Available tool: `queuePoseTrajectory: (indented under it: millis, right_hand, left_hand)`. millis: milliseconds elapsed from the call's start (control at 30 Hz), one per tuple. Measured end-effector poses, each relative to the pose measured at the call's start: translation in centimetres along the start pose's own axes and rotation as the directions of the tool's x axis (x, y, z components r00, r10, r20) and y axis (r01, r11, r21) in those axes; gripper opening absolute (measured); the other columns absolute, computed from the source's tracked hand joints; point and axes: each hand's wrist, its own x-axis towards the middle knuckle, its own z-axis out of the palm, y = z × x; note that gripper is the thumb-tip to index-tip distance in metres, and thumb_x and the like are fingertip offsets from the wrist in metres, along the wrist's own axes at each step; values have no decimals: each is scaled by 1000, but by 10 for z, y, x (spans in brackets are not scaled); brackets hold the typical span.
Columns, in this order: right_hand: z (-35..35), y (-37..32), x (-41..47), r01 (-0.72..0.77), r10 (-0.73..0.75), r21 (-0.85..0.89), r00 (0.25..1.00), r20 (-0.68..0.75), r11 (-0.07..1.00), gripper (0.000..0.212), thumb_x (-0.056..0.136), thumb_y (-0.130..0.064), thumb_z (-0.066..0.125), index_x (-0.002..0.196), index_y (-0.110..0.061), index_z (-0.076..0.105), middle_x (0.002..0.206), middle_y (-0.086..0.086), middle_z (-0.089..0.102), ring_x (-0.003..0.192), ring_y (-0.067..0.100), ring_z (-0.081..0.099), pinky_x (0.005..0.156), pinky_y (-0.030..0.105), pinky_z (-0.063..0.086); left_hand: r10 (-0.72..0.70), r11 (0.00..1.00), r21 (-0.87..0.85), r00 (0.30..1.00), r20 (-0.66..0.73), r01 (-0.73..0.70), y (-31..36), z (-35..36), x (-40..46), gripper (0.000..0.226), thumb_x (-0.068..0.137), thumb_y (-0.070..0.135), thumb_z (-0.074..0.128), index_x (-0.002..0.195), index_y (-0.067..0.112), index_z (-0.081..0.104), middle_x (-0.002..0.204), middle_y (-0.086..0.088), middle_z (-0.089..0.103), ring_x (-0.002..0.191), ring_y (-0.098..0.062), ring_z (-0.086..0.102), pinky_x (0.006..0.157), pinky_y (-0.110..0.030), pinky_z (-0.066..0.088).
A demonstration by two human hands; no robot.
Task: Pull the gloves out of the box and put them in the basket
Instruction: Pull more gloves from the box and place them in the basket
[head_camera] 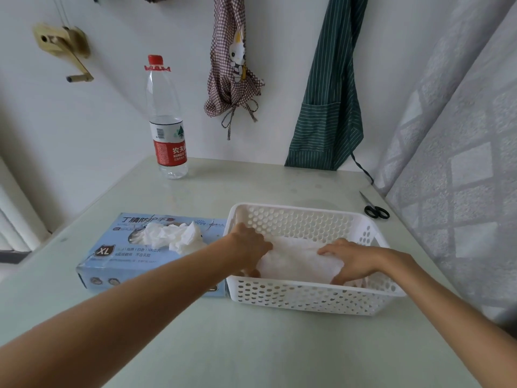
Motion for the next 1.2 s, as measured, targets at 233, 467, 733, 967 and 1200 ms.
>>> queuePoseTrajectory:
  millis: [233, 467, 733, 967, 1200]
  right_hand:
    - [-42, -62, -39, 237, -175, 83, 873, -455, 968, 38, 86, -32, 66, 122, -38, 54, 118, -15, 56, 99, 4, 57, 84, 28, 48]
    - [-31, -196, -35, 467, -362, 80, 773, -521, 881, 58, 74, -64, 64, 119, -30, 51, 114, -15, 53, 101, 6, 51, 82, 29, 44]
    - [-49, -206, -11, 473, -269, 281, 796, -542, 835, 21, 86, -33, 68, 98, -16, 72, 92, -4, 70, 82, 8, 64, 71, 19, 46]
    - [-67, -195, -16, 535, -206, 465, 783, -588, 706, 20, 88, -32, 65, 93, -13, 71, 91, 4, 71, 83, 15, 66, 80, 32, 56]
    - [-75, -185, -29, 555, -163, 653, 811, -562, 516, 18, 90, -27, 63, 99, -12, 69, 98, 11, 72, 83, 15, 68, 73, 24, 58]
  left_hand:
    - [-240, 912, -392, 929, -282, 117, -77, -15, -99, 48, 93, 35, 54, 139, 36, 39, 143, 12, 44, 128, -12, 43, 103, -33, 36]
    - [-325, 665, -729, 942, -86, 163, -144, 70, -143, 55, 79, 61, 56, 131, 43, 49, 132, 19, 52, 114, -9, 54, 91, -22, 44]
    - [-450, 551, -834, 826, -339, -42, -125, 74, -130, 52, 64, 76, 59, 100, 40, 67, 114, 17, 64, 105, -3, 58, 94, -33, 47]
    - [-545, 730, -663, 729, -414, 170, -120, 72, -121, 18, 84, 42, 66, 97, 30, 72, 110, 11, 67, 96, -11, 57, 74, -23, 40]
    - [-489, 251, -931, 795, -359, -267, -129, 52, -133, 30, 91, 17, 60, 121, 21, 57, 123, 6, 59, 112, -12, 57, 91, -24, 47]
